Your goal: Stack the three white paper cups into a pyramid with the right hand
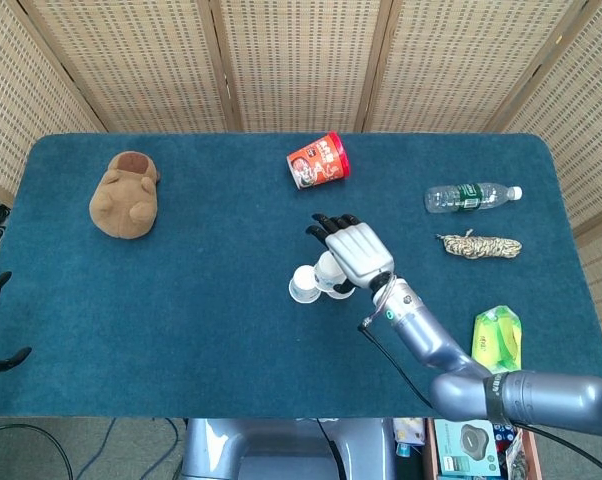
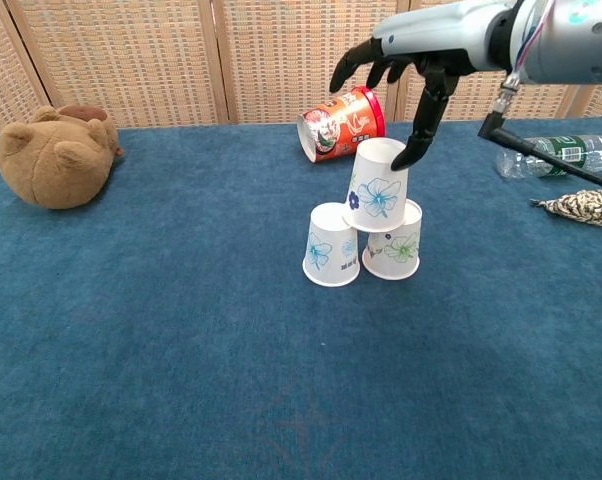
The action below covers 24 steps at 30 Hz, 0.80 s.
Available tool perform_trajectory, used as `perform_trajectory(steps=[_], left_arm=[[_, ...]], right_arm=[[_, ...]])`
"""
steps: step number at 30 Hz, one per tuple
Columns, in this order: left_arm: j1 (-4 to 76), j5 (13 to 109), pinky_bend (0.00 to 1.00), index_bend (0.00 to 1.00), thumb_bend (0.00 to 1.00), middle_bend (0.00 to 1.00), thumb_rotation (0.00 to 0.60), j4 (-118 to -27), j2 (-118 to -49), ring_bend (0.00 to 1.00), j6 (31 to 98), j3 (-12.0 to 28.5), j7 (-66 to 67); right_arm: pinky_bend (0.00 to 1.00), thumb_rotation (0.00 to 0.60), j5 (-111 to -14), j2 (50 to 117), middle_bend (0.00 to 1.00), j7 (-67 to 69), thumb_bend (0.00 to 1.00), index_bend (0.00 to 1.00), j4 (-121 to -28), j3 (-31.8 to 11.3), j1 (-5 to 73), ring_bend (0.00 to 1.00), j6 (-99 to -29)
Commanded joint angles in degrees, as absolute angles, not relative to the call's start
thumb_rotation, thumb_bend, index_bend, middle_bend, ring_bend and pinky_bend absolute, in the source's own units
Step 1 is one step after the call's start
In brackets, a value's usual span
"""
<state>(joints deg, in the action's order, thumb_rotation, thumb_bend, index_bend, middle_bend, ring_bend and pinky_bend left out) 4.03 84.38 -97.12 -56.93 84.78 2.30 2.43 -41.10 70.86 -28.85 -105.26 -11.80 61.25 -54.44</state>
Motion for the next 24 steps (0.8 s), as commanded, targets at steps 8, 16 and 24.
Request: perform_trajectory(steps=[8, 16, 24], left_arm=[[3.84, 85.91, 0.00, 0.00, 0.06, 0.00, 0.600, -96.64, -57.32, 0.00, 85.80, 2.03, 1.84], [3.91, 87.76, 0.00, 0.00, 0.06, 0.00, 0.600, -94.16, -59.80, 0.00, 86.25, 1.39, 1.19], [3.24, 88.80, 0.00, 0.00, 0.06, 0.00, 0.600, -92.95, -61.06, 0.00, 88.02, 1.20, 0.77]], right_arm=[[0.00, 0.600, -65.96, 59.23, 0.00, -20.51, 0.03, 0.06, -115.45, -5.21, 44.77, 0.00, -70.86], [0.00, 0.600, -86.22, 64.86, 0.00, -10.89, 0.00, 0.00, -98.20, 6.98, 22.10, 0.00, -94.37], [0.00, 0.600, -87.74, 70.17, 0.00, -6.91, 0.00, 0.00, -91.12, 7.15, 13.75, 0.00, -100.01]])
